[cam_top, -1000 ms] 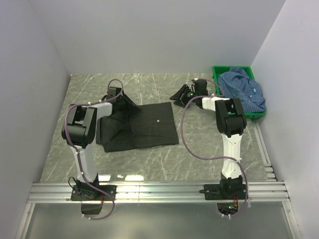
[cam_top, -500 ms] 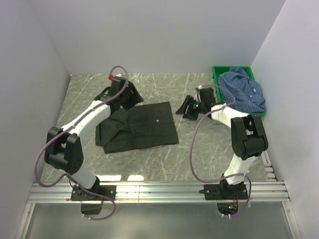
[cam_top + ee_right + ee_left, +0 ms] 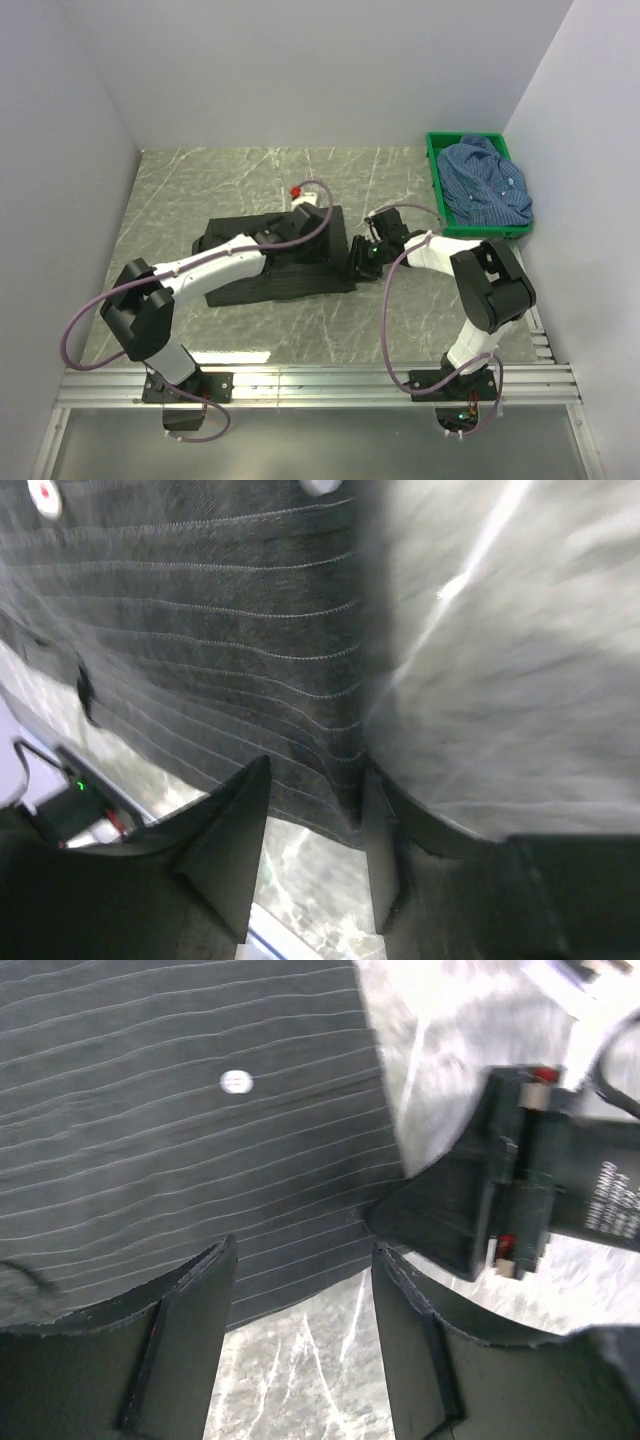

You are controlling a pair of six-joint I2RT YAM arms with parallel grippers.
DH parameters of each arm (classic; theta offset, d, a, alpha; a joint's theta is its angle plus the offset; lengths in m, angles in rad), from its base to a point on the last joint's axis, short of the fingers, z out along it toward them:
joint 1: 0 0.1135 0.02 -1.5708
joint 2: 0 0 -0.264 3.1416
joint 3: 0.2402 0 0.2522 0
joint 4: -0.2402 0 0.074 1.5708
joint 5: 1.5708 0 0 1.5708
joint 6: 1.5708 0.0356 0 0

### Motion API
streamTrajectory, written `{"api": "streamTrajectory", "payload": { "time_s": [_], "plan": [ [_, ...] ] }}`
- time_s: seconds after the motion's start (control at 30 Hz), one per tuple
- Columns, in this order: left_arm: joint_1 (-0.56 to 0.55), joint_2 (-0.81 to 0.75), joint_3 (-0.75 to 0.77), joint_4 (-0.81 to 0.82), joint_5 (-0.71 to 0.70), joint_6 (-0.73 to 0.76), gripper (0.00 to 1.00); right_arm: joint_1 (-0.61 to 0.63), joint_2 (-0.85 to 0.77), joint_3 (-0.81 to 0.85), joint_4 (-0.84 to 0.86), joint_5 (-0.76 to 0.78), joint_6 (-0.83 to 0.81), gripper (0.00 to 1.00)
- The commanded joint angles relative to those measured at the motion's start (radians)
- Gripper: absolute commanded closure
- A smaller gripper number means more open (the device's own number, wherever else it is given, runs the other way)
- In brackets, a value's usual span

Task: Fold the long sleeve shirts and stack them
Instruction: Fold the shirt

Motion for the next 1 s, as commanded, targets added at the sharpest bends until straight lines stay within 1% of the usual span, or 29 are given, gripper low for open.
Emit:
{"api": "streamTrajectory", "payload": {
  "time_s": [0.0,0.03,0.07,0.17,0.2,0.27,0.4,0.53,0.7,0.83,0.87,0.9,0.97],
  "plan": [
    [-0.072,-0.034,-0.043,0.089,-0.084,0.078,0.38,0.031,-0.062,-0.024,0.015,-0.002,0.039,0.62],
    [-0.084,-0.037,-0.058,0.115,-0.091,0.092,0.38,0.033,-0.072,-0.023,0.012,-0.003,0.042,0.67],
    [-0.099,-0.041,-0.09,0.164,-0.113,0.124,0.39,0.036,-0.095,-0.015,0.011,-0.012,0.047,0.77],
    [-0.149,-0.052,-0.143,0.252,-0.13,0.179,0.38,0.033,-0.124,0.0,-0.008,-0.017,0.065,0.9],
    [-0.168,-0.049,-0.173,0.303,-0.131,0.214,0.39,0.033,-0.129,0.002,-0.009,-0.026,0.072,0.91],
    [-0.195,-0.044,-0.202,0.353,-0.139,0.253,0.39,0.033,-0.14,0.008,-0.008,-0.04,0.093,0.93],
    [-0.297,-0.024,-0.256,0.452,-0.229,0.343,0.39,0.034,-0.154,0.016,0.005,-0.069,0.133,0.93],
    [-0.35,0.034,-0.233,0.488,-0.324,0.376,0.39,0.036,-0.154,0.029,0.002,-0.083,0.15,0.93],
    [-0.414,0.135,-0.184,0.51,-0.403,0.437,0.4,0.034,-0.151,0.031,0.008,-0.11,0.171,0.93],
    [-0.431,0.204,-0.15,0.479,-0.476,0.429,0.46,0.034,-0.152,0.034,0.003,-0.106,0.174,0.92],
    [-0.431,0.215,-0.135,0.452,-0.533,0.405,0.48,0.034,-0.152,0.034,0.003,-0.106,0.177,0.92],
    [-0.433,0.233,-0.129,0.439,-0.562,0.391,0.52,0.034,-0.152,0.032,0.008,-0.106,0.18,0.92],
    [-0.433,0.249,-0.109,0.405,-0.64,0.345,0.57,0.034,-0.152,0.032,0.008,-0.104,0.181,0.92]
  ]
}}
